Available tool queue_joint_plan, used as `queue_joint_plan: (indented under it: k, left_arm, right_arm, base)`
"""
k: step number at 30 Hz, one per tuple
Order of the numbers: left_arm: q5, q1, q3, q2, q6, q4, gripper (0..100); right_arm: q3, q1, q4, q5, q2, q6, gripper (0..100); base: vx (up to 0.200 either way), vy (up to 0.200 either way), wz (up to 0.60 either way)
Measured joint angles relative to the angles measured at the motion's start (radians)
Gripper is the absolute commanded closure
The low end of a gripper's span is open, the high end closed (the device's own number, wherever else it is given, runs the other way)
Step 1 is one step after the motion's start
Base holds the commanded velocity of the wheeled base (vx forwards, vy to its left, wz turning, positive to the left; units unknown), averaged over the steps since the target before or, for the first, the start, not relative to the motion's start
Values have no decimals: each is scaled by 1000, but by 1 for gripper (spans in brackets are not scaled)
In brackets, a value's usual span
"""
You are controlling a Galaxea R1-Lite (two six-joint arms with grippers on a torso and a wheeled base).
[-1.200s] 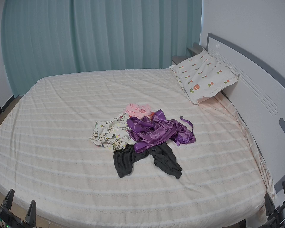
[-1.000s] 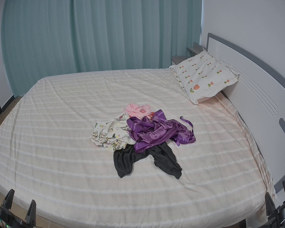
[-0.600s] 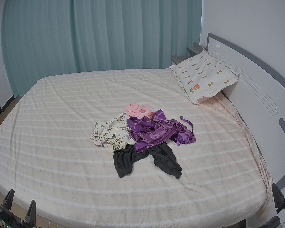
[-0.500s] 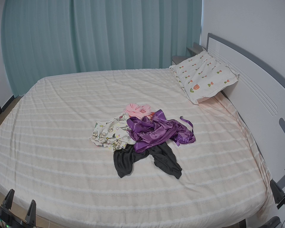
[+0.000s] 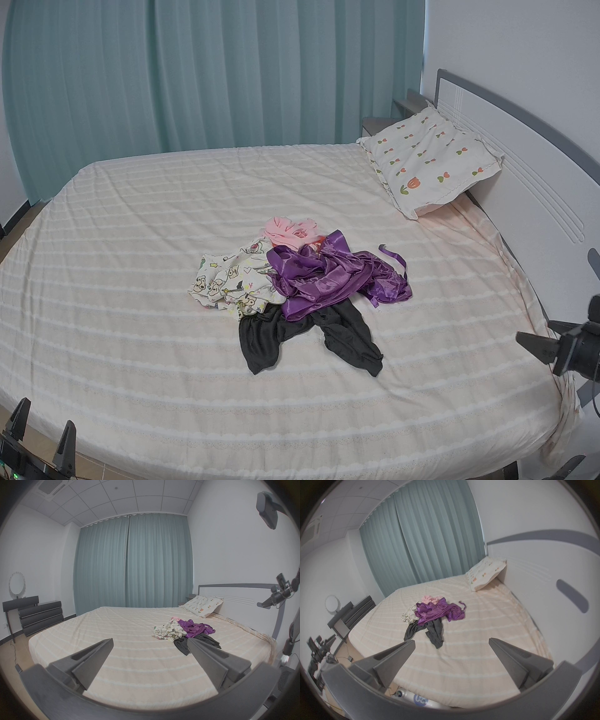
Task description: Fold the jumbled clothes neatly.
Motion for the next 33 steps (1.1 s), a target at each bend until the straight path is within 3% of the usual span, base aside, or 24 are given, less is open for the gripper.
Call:
queue_joint_plan:
  k: [15,22,27,33]
  left_arm:
    - [0,0,0,0,0,0,0]
    - [0,0,0,0,0,0,0]
    - [0,0,0,0,0,0,0]
    - [0,0,0,0,0,0,0]
  right_arm:
    - [-219,161,-324,-51,751,231,0]
    - [-396,251,-416,-125,1079,360,0]
    - [-541,308,-445,-190,1260,405,0]
    - [-637,337,-445,-207,1369,414,0]
  base:
    - [0,0,0]
    - [0,0,0]
    - [0,0,0]
    - [0,0,0]
